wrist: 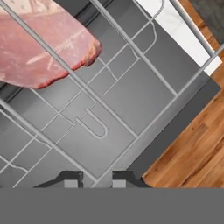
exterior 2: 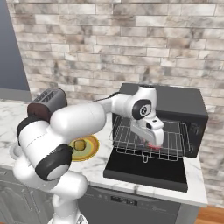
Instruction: Open the toaster oven door. Place the bread on the top rack in the toaster oven and place the steak on the bottom rack.
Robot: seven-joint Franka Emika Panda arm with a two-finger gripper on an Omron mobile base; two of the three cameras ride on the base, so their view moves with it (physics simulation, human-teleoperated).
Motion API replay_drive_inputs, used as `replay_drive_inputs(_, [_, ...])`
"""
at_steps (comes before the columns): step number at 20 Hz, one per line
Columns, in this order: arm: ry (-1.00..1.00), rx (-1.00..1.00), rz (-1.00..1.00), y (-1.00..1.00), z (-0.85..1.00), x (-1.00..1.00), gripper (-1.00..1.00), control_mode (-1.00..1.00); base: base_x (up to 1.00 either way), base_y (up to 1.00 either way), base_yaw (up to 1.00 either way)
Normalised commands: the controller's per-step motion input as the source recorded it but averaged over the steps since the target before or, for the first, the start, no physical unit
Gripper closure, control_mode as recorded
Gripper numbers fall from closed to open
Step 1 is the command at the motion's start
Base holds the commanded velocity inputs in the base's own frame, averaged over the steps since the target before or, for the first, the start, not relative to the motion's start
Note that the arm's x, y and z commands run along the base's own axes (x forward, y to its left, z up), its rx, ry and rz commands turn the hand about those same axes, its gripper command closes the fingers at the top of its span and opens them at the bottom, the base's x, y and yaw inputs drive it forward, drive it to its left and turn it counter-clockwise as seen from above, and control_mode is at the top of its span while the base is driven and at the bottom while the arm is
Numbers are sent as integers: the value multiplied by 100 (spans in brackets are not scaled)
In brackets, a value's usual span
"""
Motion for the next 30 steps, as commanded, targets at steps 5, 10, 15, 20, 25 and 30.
replay_drive_inputs(5, [13,0,0,2,-63,-56,100,-100,0,0,0])
replay_drive_inputs(10, [-8,9,0,17,21,-47,100,-100,0,0,0])
replay_drive_inputs(15, [-17,2,0,32,38,-44,100,-100,0,0,0])
replay_drive_inputs(20, [-2,0,9,56,24,-23,100,-100,0,0,0])
replay_drive_inputs(25, [-1,0,16,67,3,-15,100,-100,0,0,0])
replay_drive_inputs(30, [-1,0,28,64,0,-11,100,-100,0,0,0])
